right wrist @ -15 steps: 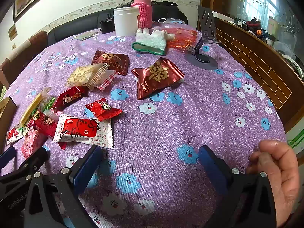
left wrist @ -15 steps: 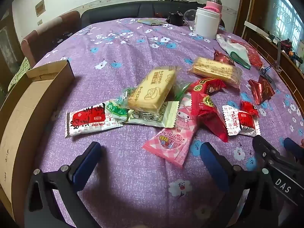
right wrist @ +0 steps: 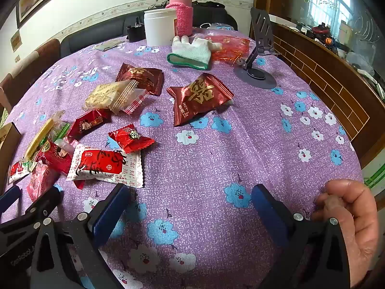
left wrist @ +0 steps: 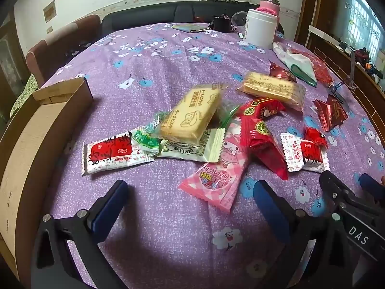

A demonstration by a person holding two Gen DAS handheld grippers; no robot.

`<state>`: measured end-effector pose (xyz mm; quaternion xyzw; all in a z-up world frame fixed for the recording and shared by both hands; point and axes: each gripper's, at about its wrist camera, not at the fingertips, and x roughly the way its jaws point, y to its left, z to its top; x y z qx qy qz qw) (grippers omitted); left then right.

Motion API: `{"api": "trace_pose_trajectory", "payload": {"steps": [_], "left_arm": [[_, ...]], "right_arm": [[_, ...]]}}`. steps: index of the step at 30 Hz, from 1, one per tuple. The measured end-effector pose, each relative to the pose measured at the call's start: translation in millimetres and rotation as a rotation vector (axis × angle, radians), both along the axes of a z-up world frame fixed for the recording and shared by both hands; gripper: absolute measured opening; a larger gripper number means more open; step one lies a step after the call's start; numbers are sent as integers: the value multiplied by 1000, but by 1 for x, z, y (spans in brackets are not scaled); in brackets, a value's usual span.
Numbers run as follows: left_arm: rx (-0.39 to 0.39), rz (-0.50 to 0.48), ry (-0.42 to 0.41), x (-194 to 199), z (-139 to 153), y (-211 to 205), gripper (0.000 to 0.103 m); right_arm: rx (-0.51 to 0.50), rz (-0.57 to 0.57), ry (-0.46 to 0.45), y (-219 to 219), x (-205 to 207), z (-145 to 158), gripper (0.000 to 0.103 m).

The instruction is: Organize snacks

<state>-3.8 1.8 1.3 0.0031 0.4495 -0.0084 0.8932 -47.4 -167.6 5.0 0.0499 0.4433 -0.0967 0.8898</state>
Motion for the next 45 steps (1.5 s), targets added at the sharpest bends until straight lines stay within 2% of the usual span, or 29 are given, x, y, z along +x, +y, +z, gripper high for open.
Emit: {"api": "trace_pose_trajectory", "payload": {"steps": [24, 32, 45], "left_arm": [[4, -12, 5, -3, 0, -1, 103], [7, -66, 30, -16, 1, 0, 103], [10, -54, 47, -17, 1, -1, 103]], "right_arm": [[0, 0, 0, 0, 0, 0, 102], [0, 0, 0, 0, 0, 0, 102], [-2, -36, 2, 3, 1, 0, 102]]}}
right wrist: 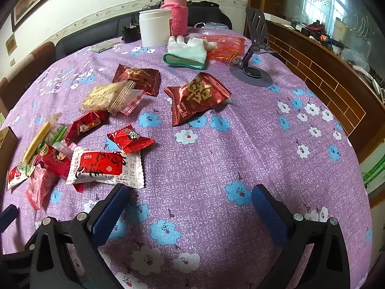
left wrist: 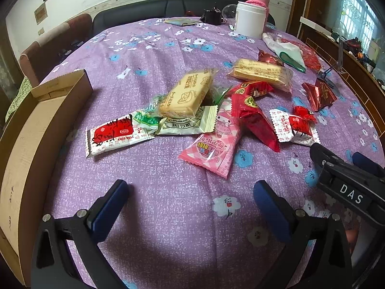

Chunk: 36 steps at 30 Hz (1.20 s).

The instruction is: Organize snacks

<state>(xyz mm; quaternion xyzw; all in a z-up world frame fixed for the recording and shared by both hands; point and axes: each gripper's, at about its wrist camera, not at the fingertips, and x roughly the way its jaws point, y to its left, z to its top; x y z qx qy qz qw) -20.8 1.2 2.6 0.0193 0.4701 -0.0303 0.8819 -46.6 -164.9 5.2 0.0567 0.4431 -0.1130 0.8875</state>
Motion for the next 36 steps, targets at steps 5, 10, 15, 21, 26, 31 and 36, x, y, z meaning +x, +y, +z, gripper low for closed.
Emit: {"api": "trace_pose_trajectory", "payload": {"steps": [5, 10, 15, 21, 26, 31, 36], "left_arm": [[0, 1, -3, -2, 0, 0, 103], [4, 8, 0, -1, 0, 0, 103], [11, 10, 0, -1, 0, -1, 103], [-13, -71, 47, -5, 2, 2, 103], [-262, -45, -6, -29, 30, 42, 103], [-429, -23, 42, -43, 41, 73, 103], [-493, -85, 186, -58, 27, 82, 103]], "right_arm": [[14, -41, 19, -1, -1, 0, 102], [24, -13, 53, 2, -10, 0, 102], [30, 15, 53, 1, -16, 0, 102], [29, 32, 59, 1, -20, 0, 102], [24, 102, 64, 2, -30, 1, 102], [24, 119, 61, 3, -40, 1, 102], [22, 106, 65, 4, -46, 1, 102]]}}
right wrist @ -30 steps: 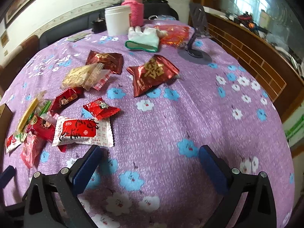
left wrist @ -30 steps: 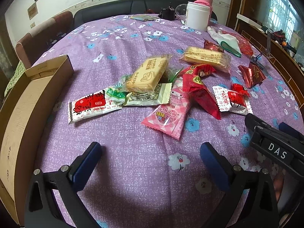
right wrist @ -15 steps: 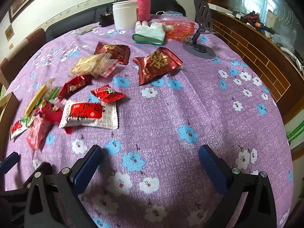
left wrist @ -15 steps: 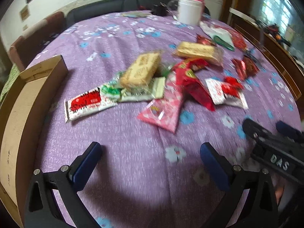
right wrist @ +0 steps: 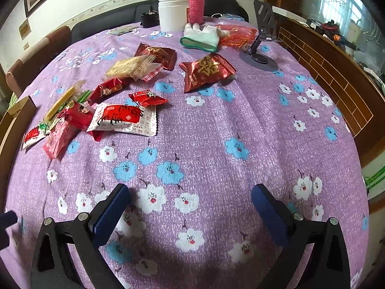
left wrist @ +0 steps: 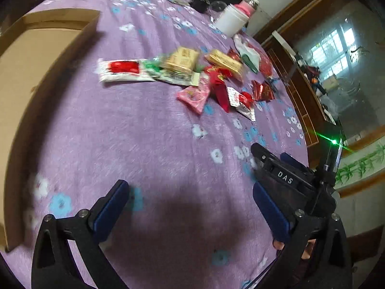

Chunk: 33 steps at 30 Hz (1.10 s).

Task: Organize snacks
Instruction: 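Move both tools toward the yellow cake bars on the table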

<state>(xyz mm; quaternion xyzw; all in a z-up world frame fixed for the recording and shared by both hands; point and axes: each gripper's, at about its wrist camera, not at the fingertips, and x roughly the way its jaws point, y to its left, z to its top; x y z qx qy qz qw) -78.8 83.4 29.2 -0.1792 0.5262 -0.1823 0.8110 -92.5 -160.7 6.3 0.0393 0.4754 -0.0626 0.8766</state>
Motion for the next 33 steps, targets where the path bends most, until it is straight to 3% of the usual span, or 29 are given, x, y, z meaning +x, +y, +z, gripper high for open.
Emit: {"api": "trace_pose_trajectory", "payload": {"steps": [3, 6, 9, 10, 14, 16, 18, 19, 21, 25, 27, 30, 33], "left_arm": [[58, 84, -144, -17, 27, 19, 103], [189, 216, -440, -47, 88, 45, 103], [250, 302, -596, -67, 133, 69, 103], [263, 313, -616, -69, 143, 75, 103], [226, 346, -575, -59, 176, 104, 103], [205, 337, -612, -50, 190, 107, 103], [215, 334, -651, -43, 197, 107, 103], [212, 317, -650, -32, 196, 104, 103], [191, 277, -620, -17, 188, 96, 103], [191, 189, -471, 12, 147, 75, 103], [169, 172, -408, 21, 129, 71, 103], [121, 170, -282, 41, 99, 69, 103], [98, 160, -212, 54, 83, 65, 103]], "right_arm": [[-4, 15, 9, 1, -3, 1, 102], [6, 16, 36, 0, -4, 3, 102], [32, 26, -66, 1, -20, 29, 101], [20, 30, -137, 3, -27, 49, 101], [72, 34, -507, 4, -64, 134, 102], [146, 50, -590, 1, -65, 157, 102], [164, 64, -523, 4, -51, 158, 102], [164, 89, -448, 7, -37, 152, 102], [181, 120, -381, 11, -23, 134, 102], [194, 156, -296, 16, -3, 95, 95], [202, 153, -271, 11, 10, 83, 85], [224, 162, -244, 2, 29, 71, 84], [221, 172, -221, 4, 51, 67, 84]]}}
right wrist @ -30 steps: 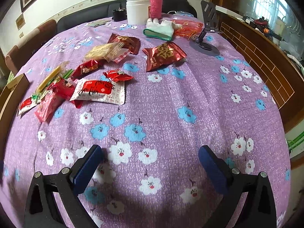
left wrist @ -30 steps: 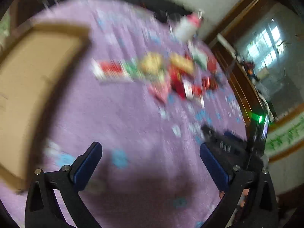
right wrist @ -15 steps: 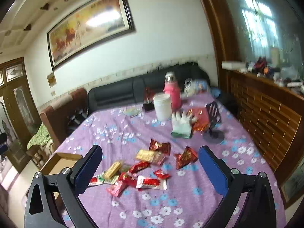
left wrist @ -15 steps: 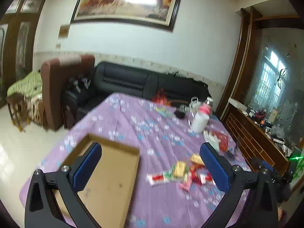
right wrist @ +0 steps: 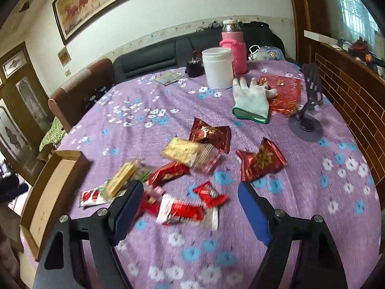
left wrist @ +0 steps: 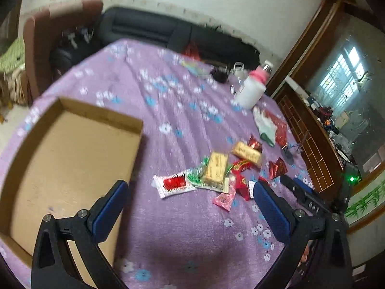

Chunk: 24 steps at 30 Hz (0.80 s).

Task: Organize snacks
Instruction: 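Move both tools toward the yellow cake bars on the table, then grasp a yellow cake bar with the left tool while the right tool grasps another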

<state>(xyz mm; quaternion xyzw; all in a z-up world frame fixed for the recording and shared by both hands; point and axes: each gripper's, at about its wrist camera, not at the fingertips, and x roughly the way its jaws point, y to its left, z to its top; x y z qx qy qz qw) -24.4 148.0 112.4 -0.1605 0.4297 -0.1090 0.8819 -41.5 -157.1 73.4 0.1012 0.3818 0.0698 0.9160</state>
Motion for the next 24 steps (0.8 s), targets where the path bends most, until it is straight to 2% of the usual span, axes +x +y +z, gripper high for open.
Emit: {"api": "trace_pose_trajectory", "payload": {"steps": [4, 6, 12, 14, 16, 21, 24], "left_arm": [[9, -11, 34, 15, -13, -11, 103], [17, -13, 65, 24, -20, -16, 103], [69, -73, 119, 55, -37, -44, 103], [110, -131, 136, 68, -47, -62, 98], [140, -175, 159, 78, -56, -76, 85], [179, -194, 196, 98, -77, -93, 82], [196, -215, 180, 104, -83, -102, 82]], "right_arm": [[5, 75, 56, 7, 22, -10, 84], [9, 98, 48, 11, 21, -15, 84], [-5, 74, 41, 8, 44, -20, 84], [-29, 80, 47, 7, 60, -21, 84], [-68, 101, 52, 11, 74, -23, 84], [-152, 199, 34, 33, 89, -29, 84], [-164, 218, 24, 39, 91, -37, 84]]}}
